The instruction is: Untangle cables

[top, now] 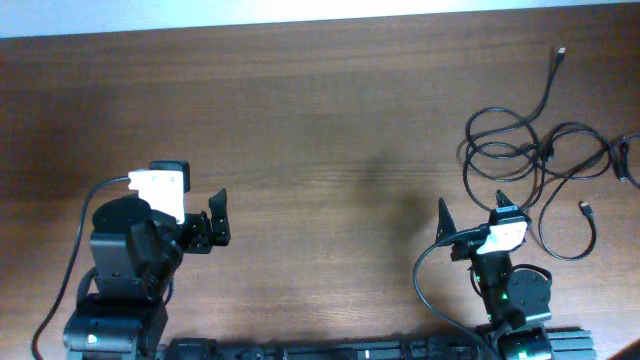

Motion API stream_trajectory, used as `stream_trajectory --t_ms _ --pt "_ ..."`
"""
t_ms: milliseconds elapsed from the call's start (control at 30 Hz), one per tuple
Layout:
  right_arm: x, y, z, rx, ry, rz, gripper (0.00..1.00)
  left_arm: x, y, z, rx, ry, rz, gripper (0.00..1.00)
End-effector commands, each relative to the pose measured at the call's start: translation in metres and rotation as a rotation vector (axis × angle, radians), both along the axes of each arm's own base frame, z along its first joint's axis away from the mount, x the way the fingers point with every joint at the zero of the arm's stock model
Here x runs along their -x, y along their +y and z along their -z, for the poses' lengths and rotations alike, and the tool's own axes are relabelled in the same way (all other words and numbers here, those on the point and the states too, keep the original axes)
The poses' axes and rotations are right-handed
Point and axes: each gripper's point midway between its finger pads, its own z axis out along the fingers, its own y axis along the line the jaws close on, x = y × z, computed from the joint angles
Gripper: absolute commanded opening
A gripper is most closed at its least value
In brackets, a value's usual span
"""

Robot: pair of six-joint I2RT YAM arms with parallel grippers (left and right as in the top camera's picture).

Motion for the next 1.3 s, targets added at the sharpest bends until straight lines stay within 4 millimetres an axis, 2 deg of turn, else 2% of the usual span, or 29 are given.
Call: stream_trajectory --t_ms 0,1033,1267 --pt "0.0 0.0 0.002 -0.007 0.003 0.003 0.99 0.0 0.002 0.002 -0.01 0.001 -0.008 0.99" --pt "0.0 0.0 0.002 -0.007 0.003 0.003 0.99 0.004 0.003 0.002 -0.01 -0.008 -0.009 0.99" --pt "0.0 0.0 0.002 -0.007 0.003 0.002 0.99 0.014 0.01 0.024 0.0 -0.137 -0.035 0.99"
